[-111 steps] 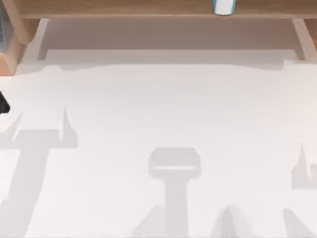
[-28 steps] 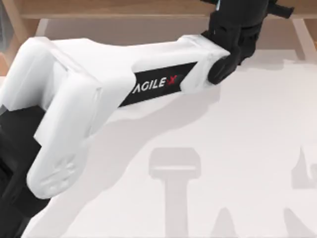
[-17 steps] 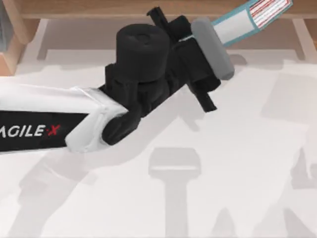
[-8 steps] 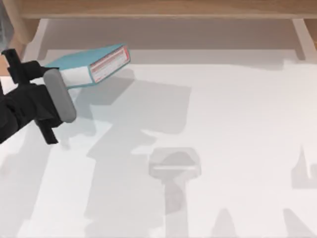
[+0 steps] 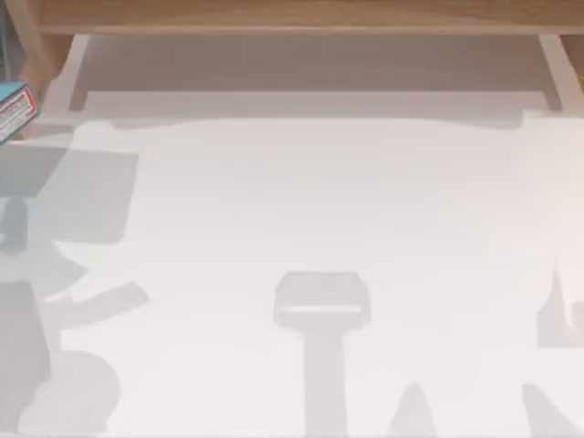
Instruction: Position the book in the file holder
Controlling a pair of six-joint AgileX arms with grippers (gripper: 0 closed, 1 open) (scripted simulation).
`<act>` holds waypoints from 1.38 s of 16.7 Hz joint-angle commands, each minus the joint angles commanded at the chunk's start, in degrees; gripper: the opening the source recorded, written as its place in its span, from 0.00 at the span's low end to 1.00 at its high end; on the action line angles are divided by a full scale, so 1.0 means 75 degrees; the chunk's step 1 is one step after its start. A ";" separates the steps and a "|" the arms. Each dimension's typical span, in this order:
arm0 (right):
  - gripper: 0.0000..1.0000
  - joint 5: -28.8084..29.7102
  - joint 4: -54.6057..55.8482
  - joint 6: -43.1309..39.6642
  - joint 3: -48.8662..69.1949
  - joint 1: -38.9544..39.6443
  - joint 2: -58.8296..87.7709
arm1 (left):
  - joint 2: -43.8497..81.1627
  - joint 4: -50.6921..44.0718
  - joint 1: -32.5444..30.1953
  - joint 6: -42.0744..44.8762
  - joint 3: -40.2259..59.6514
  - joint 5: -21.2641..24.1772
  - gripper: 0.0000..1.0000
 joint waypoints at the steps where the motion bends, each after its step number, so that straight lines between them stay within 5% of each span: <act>1: 1.00 0.0000 0.0000 0.0000 0.0000 0.0000 0.0000 | 0.0116 0.0023 0.0299 0.0236 0.0273 0.0105 0.00; 9: 1.00 0.0000 0.0000 0.0000 0.0000 0.0000 0.0000 | 0.1697 -0.0003 0.0583 0.1224 0.2459 0.0718 0.00; 23: 1.00 0.0000 0.0000 0.0000 0.0000 0.0000 0.0000 | 0.2379 -0.0079 0.0295 0.1194 0.3192 0.0544 0.00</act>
